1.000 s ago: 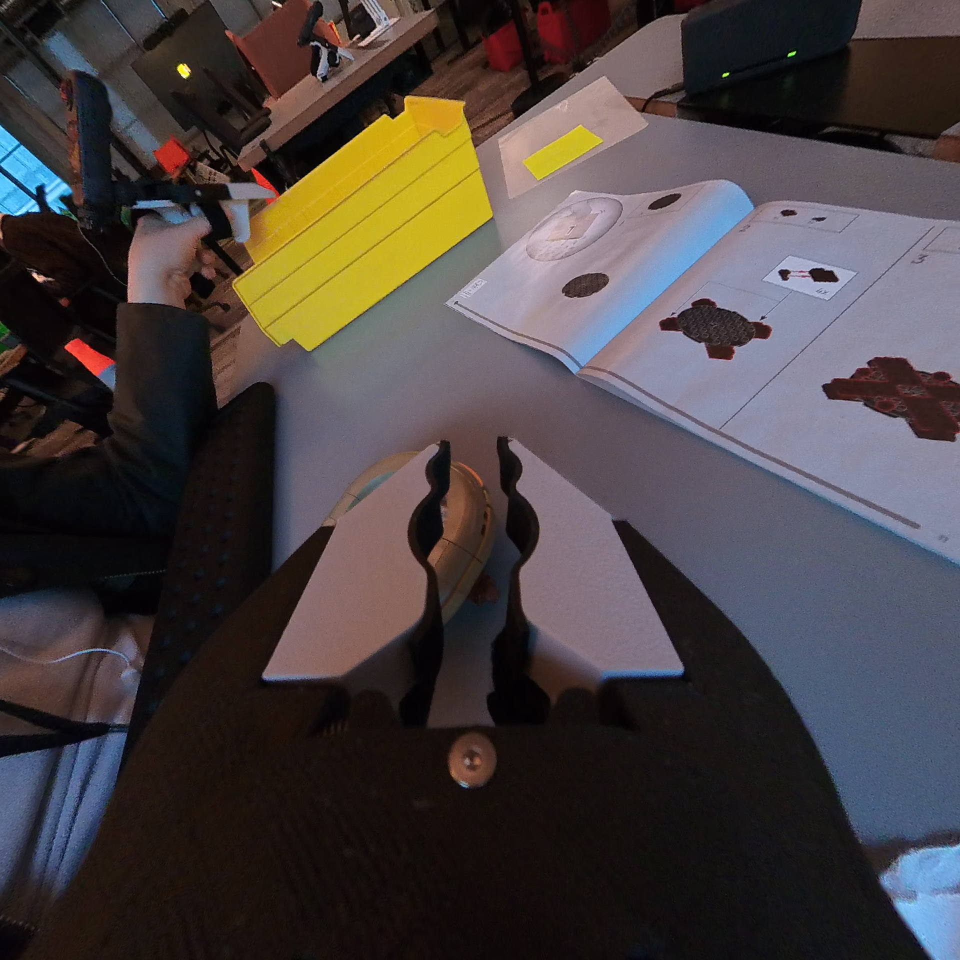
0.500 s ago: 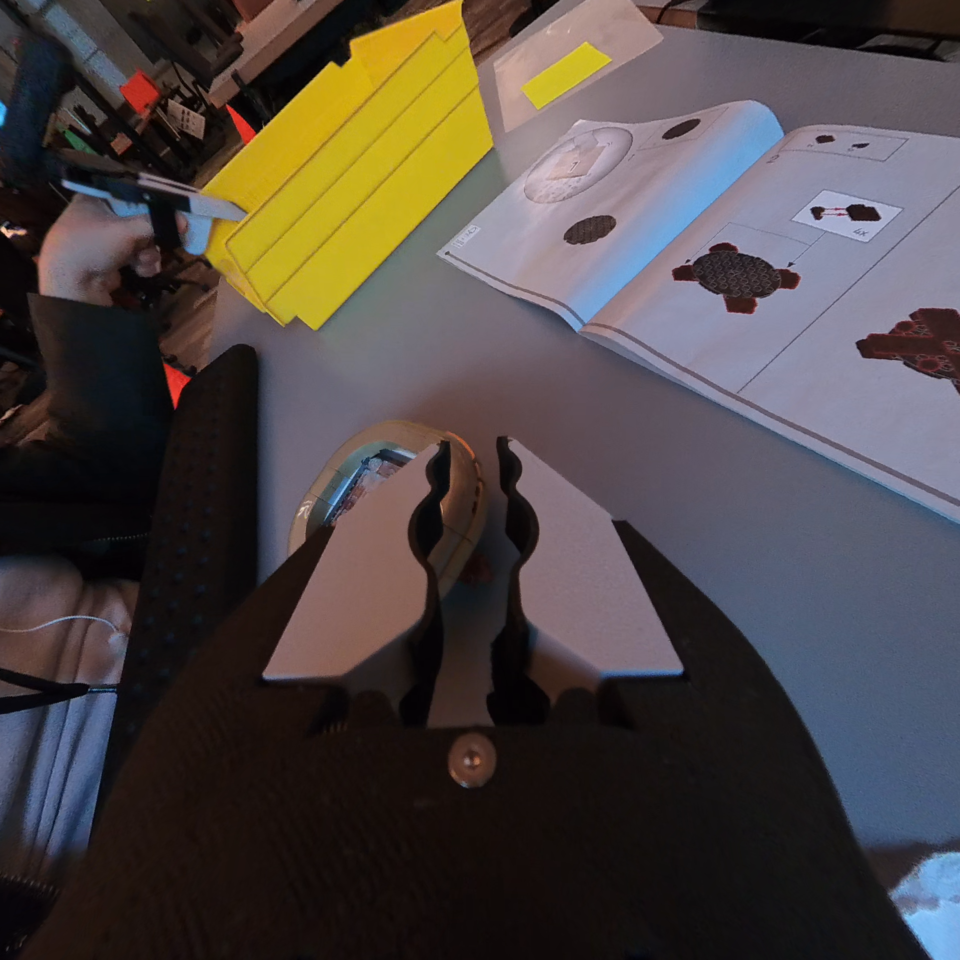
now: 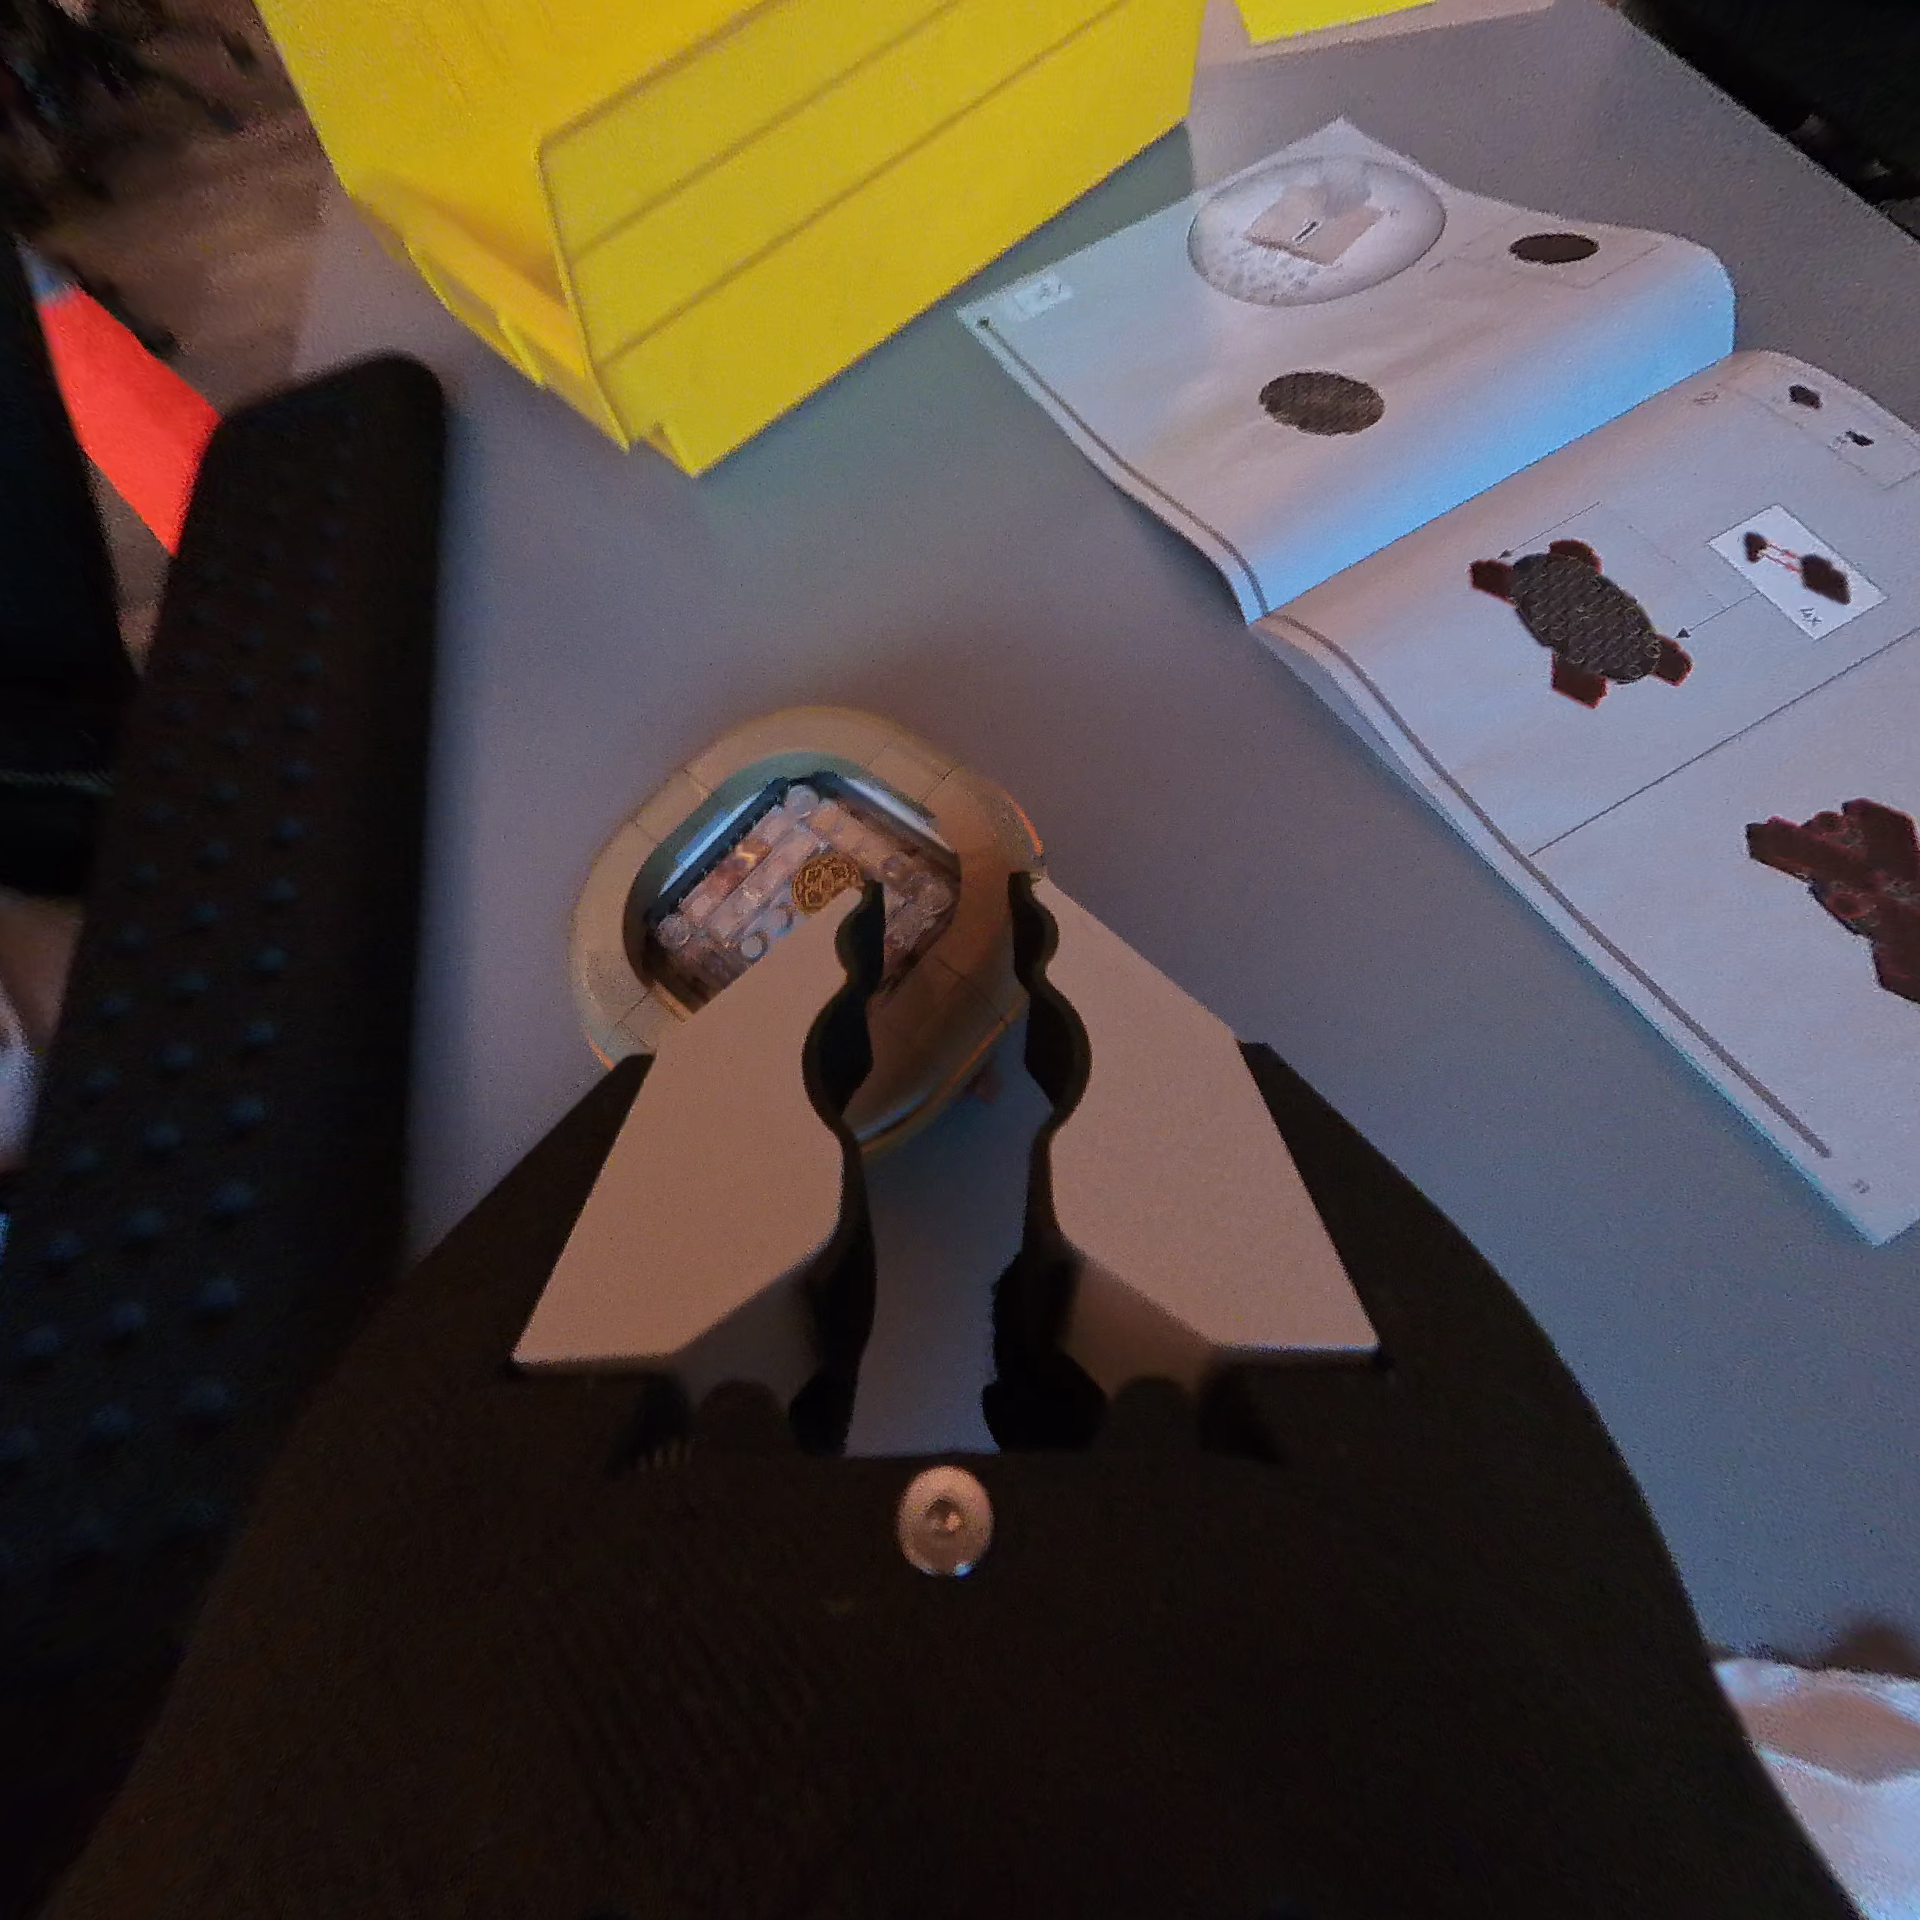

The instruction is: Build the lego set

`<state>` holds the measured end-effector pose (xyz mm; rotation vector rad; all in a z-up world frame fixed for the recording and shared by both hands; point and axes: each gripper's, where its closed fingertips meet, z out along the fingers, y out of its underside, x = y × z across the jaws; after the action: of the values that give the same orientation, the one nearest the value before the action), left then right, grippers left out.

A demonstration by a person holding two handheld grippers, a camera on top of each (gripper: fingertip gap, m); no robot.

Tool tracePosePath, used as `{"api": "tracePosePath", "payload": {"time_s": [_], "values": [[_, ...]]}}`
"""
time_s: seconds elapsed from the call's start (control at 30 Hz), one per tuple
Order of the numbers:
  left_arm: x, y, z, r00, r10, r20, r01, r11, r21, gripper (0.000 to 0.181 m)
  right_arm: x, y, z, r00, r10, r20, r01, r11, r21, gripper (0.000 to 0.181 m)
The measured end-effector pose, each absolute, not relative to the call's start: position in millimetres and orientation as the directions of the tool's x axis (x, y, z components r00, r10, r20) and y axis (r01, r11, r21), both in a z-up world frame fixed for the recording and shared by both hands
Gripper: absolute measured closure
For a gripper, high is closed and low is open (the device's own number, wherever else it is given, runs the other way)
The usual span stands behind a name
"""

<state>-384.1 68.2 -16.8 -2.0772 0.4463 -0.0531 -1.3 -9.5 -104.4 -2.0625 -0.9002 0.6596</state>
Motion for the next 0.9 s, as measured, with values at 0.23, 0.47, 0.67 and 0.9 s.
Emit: {"api": "tracePosePath", "payload": {"time_s": [0.23, 0.47, 0.67, 0.9], "values": [[-160.8, -8.8, 17.9, 0.375, -0.927, 0.016, -0.328, -0.149, -0.933, 0.134, 4.3, -32.5, -93.4, 0.563, 0.814, -0.146, 0.416, -0.431, -0.801, 0.129], [-41.7, -13.2, -65.3, 0.062, -0.971, 0.23, -0.599, -0.22, -0.77, 0.143, 16.8, -50.0, -117.2, 0.529, 0.826, -0.192, 0.473, -0.475, -0.742, 0.119], [-30.2, 16.6, -114.9, 0.108, -0.992, 0.066, -0.721, -0.124, -0.682, 0.145, -2.2, -43.3, -117.6, 0.467, 0.863, -0.191, 0.464, -0.423, -0.778, 0.129], [-40.4, 16.1, -116.8, 0.165, -0.977, 0.137, -0.643, -0.212, -0.736, 0.156, 31.8, -2.8, -108.8, 0.62, 0.784, -0.025, 0.432, -0.368, -0.823, 0.147]]}}
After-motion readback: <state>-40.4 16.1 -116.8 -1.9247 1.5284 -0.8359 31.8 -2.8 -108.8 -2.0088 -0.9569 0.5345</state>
